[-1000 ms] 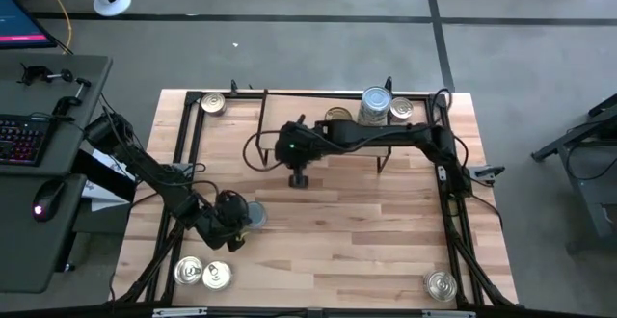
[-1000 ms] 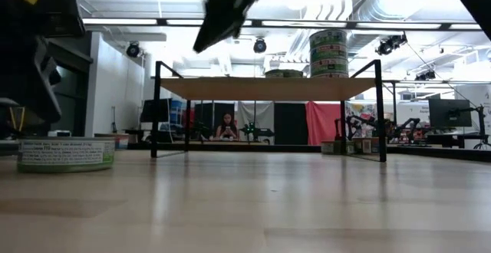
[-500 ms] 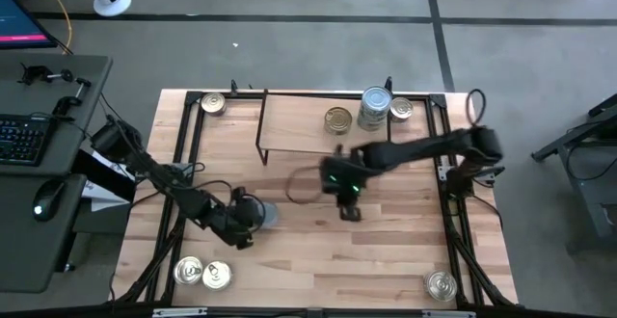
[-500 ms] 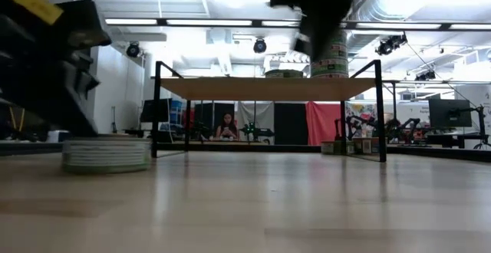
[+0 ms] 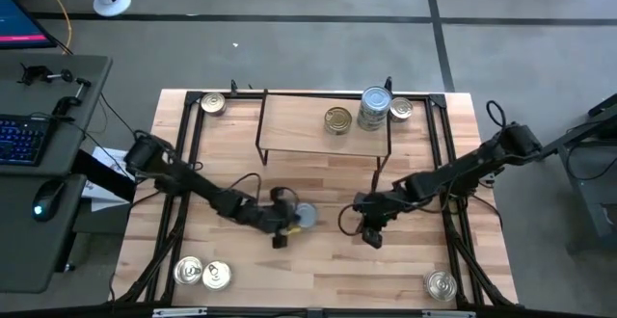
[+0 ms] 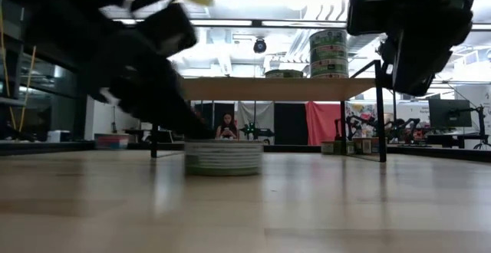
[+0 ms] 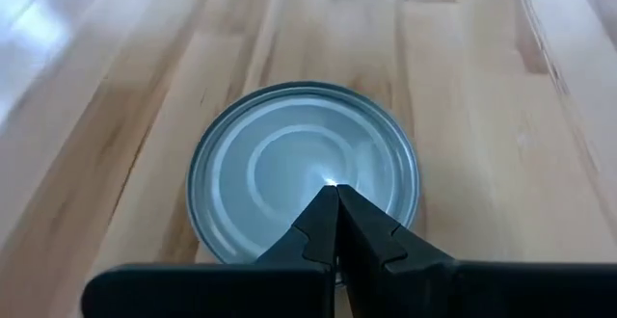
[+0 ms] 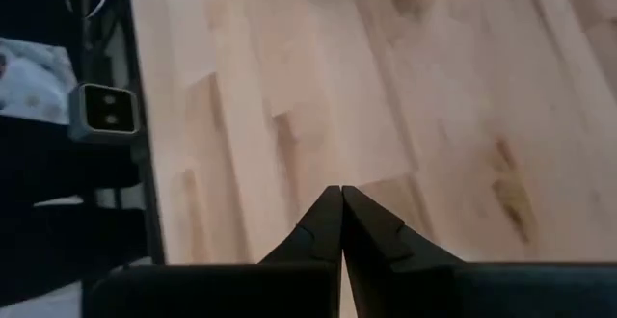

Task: Stack canned seafood by type on shelf
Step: Stack the green white tuna can on top of the other green white tuna can on the shelf

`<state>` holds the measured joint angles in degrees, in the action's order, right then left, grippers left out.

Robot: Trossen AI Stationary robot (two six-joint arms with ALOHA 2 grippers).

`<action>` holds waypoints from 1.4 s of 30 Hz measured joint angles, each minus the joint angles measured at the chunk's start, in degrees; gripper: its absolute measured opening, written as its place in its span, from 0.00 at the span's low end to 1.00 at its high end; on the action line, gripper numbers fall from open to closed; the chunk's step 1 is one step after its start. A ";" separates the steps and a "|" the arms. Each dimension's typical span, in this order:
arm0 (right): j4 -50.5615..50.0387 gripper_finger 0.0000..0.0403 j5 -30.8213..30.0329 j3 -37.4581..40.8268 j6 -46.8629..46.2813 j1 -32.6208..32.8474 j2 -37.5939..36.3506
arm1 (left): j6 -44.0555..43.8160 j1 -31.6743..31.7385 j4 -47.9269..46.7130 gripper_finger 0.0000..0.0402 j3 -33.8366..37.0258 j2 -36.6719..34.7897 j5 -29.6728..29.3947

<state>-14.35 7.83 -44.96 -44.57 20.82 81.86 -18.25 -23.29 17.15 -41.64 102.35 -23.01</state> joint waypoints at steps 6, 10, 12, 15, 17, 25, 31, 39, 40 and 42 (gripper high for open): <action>4.47 0.00 -3.23 0.86 2.47 -1.71 1.53 | 9.35 2.00 -8.06 0.00 -6.29 -1.59 3.70; 5.94 0.00 -3.25 0.84 2.59 -5.63 4.72 | 6.80 1.51 -14.25 0.00 -5.83 -5.32 -0.08; 7.42 0.00 -3.16 0.84 3.25 -7.27 6.96 | 5.34 1.06 -15.29 0.00 -4.40 -5.58 -1.43; 10.62 0.00 -3.15 0.07 3.92 -8.75 10.53 | 3.01 0.36 -11.86 0.00 -1.79 -5.97 -1.12; 10.26 0.00 -3.15 -1.32 5.72 -9.15 13.08 | 2.00 0.04 -9.79 0.00 -0.51 -5.21 -0.78; 10.10 0.00 -1.99 -8.09 12.37 -9.16 21.12 | 1.89 0.08 -6.91 0.00 1.23 -3.79 -0.20; 8.52 0.00 -2.11 -13.48 15.13 -9.14 24.39 | 1.86 0.46 -4.09 0.00 1.13 -3.54 -0.21; -0.87 0.00 -3.41 -18.53 19.10 -9.16 24.42 | 3.28 -0.36 -4.31 0.00 1.11 -5.08 -1.12; -1.02 0.00 -3.41 -18.51 19.05 -9.16 24.42 | 3.43 -0.57 -4.35 0.00 1.12 -5.79 -1.91; -1.35 0.00 -3.41 -18.44 18.70 -9.16 24.42 | 4.68 -0.94 -3.98 0.00 1.10 -7.08 -3.88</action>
<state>-15.70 4.43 -63.40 -25.87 11.66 106.28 -13.56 -24.23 13.17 -40.53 95.27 -26.89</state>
